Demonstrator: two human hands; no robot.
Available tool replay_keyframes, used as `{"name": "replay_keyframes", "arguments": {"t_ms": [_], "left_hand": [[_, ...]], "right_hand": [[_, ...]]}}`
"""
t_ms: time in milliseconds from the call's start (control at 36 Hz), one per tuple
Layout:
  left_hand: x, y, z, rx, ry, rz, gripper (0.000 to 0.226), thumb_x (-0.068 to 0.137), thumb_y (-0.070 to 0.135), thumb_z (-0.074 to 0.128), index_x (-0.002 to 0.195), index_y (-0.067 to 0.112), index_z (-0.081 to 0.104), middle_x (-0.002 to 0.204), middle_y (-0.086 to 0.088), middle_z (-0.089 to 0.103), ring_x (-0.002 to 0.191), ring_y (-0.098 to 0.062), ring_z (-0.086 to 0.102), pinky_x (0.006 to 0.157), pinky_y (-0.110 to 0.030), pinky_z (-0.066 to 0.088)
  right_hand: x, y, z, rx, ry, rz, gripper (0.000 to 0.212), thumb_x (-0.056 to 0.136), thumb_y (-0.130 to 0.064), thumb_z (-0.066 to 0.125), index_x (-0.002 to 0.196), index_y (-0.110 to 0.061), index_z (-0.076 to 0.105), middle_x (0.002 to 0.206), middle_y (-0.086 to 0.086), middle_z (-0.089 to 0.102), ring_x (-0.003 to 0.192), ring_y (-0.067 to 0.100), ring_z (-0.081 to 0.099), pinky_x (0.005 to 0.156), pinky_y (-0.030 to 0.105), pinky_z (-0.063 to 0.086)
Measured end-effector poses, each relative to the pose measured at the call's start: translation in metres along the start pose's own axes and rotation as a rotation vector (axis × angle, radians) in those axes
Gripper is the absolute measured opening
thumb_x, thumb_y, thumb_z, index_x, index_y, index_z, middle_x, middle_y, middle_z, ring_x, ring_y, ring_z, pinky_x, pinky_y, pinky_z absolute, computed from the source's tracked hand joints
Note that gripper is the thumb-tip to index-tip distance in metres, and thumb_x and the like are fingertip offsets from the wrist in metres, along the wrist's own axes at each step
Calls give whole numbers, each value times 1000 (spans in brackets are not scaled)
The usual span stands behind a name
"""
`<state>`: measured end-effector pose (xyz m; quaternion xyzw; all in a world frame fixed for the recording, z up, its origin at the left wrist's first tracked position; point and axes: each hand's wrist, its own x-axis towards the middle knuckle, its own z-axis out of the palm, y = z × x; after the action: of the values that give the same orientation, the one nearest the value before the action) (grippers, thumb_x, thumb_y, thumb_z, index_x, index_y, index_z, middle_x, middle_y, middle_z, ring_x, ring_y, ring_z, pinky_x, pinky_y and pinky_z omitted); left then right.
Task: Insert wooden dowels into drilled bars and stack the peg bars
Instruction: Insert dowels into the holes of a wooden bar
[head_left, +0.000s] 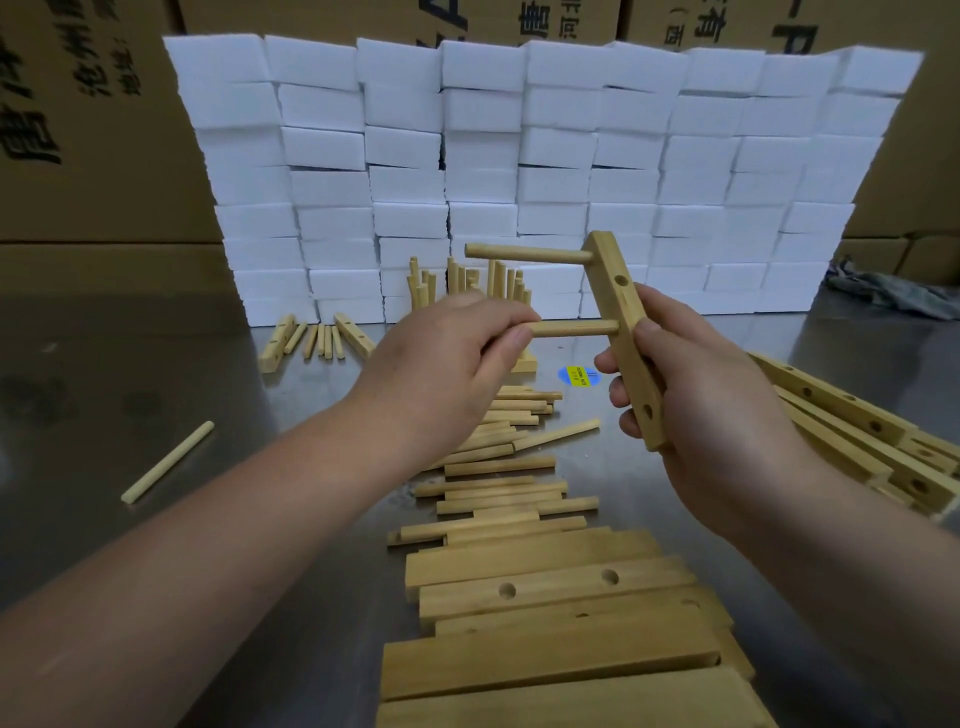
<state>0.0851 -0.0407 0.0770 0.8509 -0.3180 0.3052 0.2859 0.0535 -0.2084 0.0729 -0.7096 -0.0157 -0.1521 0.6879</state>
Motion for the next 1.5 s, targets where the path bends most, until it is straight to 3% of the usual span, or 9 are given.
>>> {"name": "replay_keyframes", "arguments": {"t_ms": [306, 556, 750, 861, 1139, 1222, 1333, 1417, 1500], "left_hand": [[-2, 6, -8, 168, 39, 212, 29, 90, 24, 48, 103, 7, 69, 65, -4, 53, 59, -18, 47, 51, -32, 45], [-2, 9, -11, 159, 10, 221, 36, 88, 25, 42, 97, 6, 70, 63, -6, 56, 57, -20, 49, 50, -32, 45], [0, 11, -16, 164, 11, 199, 26, 89, 20, 50, 96, 6, 71, 66, -6, 60, 60, -23, 55, 54, -39, 50], [1, 12, -17, 169, -3, 191, 27, 89, 22, 48, 94, 8, 71, 67, -4, 61, 62, -21, 54, 56, -38, 49], [-2, 16, -13, 29, 5, 41, 37, 88, 32, 41, 89, 7, 69, 68, -4, 61, 68, -16, 52, 62, -38, 46], [-2, 16, -10, -49, -30, -39, 33, 92, 32, 44, 84, 10, 67, 62, 2, 55, 66, -10, 49, 61, -28, 42], [-4, 17, -8, -143, -75, -184, 20, 91, 32, 47, 75, 35, 58, 55, 14, 52, 63, 9, 48, 52, -5, 34], [-5, 19, -7, -144, -112, -232, 23, 89, 37, 43, 69, 38, 54, 59, 32, 53, 62, 13, 47, 52, -3, 33], [-5, 20, -7, -209, -113, -286, 28, 87, 42, 41, 66, 33, 56, 55, 14, 54, 60, 2, 50, 51, -11, 35]], "right_hand": [[-4, -3, 2, 123, -47, 7, 29, 99, -22, 40, 119, -35, 56, 63, -6, 61, 49, 5, 48, 44, 20, 39], [-5, -1, 1, 126, -46, -15, 30, 99, -21, 39, 120, -34, 56, 63, -6, 61, 49, 6, 48, 43, 20, 38], [-8, -1, 2, 25, -43, -83, 27, 98, -24, 41, 97, -47, 55, 65, -10, 63, 50, 2, 52, 43, 18, 40], [-10, -2, 3, 20, -51, -112, 30, 98, -20, 41, 96, -48, 51, 74, -2, 60, 47, 8, 53, 40, 19, 41], [-12, -1, 3, 65, -68, -131, 30, 99, -20, 40, 99, -46, 54, 71, -3, 58, 42, 8, 44, 38, 19, 36], [-13, -1, 3, 73, -69, -125, 29, 99, -19, 40, 100, -44, 55, 68, -4, 57, 41, 7, 44, 38, 19, 35], [-12, -2, 2, 78, -70, -129, 30, 99, -19, 40, 97, -45, 55, 65, -5, 57, 41, 7, 43, 38, 19, 35], [-12, -2, 0, 54, -71, -129, 29, 99, -20, 40, 100, -45, 54, 65, -5, 57, 41, 7, 43, 39, 19, 35], [-11, -3, -1, 27, -64, -141, 29, 98, -20, 41, 103, -46, 53, 64, -7, 58, 41, 8, 43, 38, 19, 35]]}}
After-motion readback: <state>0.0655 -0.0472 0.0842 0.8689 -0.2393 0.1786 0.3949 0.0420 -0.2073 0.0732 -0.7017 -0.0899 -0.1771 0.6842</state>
